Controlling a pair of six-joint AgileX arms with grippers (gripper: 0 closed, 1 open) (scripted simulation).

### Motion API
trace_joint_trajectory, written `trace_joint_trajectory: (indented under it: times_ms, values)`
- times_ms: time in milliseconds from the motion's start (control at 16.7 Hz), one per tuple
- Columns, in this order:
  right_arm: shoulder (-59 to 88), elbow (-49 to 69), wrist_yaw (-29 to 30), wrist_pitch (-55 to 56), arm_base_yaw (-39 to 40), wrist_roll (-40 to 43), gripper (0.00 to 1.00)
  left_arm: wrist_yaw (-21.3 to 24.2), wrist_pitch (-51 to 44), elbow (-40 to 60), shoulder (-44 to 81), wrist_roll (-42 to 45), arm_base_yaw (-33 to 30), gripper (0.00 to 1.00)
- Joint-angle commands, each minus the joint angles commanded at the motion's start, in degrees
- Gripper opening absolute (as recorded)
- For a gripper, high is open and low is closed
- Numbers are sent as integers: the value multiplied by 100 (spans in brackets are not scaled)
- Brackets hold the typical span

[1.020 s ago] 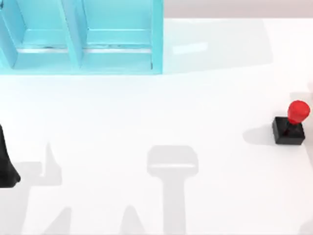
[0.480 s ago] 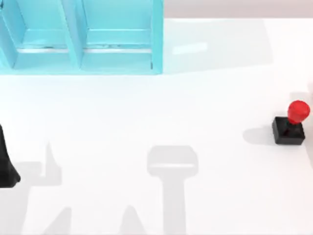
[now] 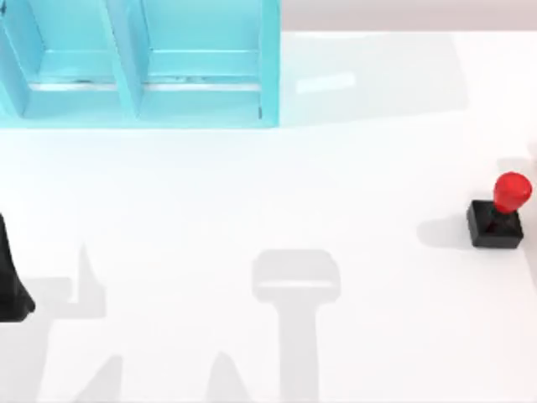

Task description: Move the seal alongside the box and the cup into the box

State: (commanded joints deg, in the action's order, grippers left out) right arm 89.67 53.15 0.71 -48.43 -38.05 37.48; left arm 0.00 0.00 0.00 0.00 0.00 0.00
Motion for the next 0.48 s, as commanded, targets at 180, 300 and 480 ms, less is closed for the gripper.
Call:
trace_joint_trajectory:
  times_ms: [180,300,480]
  values:
    - [0,0,0,0,0,0,68,0,0,0,0,0,0,100]
    - [0,0,0,0,0,0,83,0,0,0,0,0,0,100]
    - [0,0,0,0,0,0,100,0,0,0,0,0,0,100]
